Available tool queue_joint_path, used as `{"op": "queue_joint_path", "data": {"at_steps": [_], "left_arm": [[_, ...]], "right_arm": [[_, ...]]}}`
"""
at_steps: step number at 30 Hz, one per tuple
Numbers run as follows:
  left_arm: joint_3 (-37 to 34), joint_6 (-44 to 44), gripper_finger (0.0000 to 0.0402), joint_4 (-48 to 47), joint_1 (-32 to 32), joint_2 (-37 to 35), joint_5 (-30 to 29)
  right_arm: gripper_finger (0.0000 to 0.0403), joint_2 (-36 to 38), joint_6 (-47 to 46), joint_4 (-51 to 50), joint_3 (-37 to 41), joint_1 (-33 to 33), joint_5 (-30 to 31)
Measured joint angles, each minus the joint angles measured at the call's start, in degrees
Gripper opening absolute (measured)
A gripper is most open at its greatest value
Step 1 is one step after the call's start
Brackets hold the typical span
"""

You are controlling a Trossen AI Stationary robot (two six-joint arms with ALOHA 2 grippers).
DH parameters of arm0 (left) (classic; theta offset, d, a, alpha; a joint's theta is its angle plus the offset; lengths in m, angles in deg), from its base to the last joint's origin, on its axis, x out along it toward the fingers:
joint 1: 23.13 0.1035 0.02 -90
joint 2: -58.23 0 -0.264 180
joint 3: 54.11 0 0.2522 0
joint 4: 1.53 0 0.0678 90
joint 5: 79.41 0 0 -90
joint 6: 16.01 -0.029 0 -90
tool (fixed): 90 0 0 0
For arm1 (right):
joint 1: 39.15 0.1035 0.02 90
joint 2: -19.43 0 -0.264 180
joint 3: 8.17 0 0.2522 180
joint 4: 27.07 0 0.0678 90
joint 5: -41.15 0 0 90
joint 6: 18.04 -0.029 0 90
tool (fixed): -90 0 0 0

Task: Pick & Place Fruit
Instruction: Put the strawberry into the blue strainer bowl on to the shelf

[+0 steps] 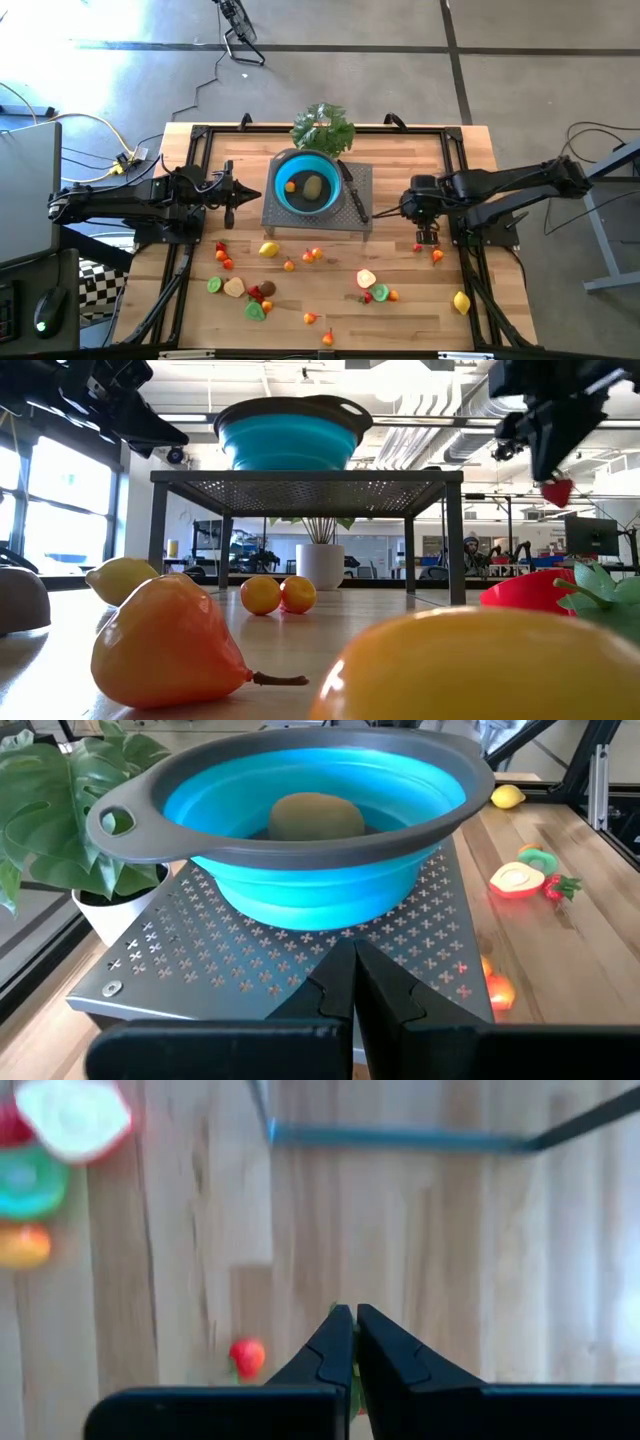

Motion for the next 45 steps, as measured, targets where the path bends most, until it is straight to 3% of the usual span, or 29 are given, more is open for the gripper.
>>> {"op": "queue_joint_path", "data": {"at_steps": [14, 22, 31, 39, 45], "left_arm": [[0.00, 0.00, 0.0000, -0.24, 0.00, 0.00, -0.01], [-0.01, 0.00, 0.0000, -0.26, 0.00, 0.01, 0.00], [0.00, 0.52, 0.0000, -0.24, 0.01, 0.01, 0.02], [0.00, 2.08, 0.0000, -0.22, 0.01, 0.00, 0.07], [0.00, -1.61, 0.0000, 1.02, 0.01, 0.02, -1.19]], "right_arm": [[0.0004, 3.91, 0.46, 22.49, 0.00, 1.11, 9.89], [0.0004, 3.50, 10.27, 43.20, 0.02, 2.00, 17.41], [0.0004, -3.30, 23.95, 67.38, 0.02, 1.93, 20.83], [0.0004, -11.61, 25.09, 78.63, 0.04, -0.78, 20.82], [0.0004, -15.47, 24.12, 86.24, 0.04, -2.43, 20.77]]}}
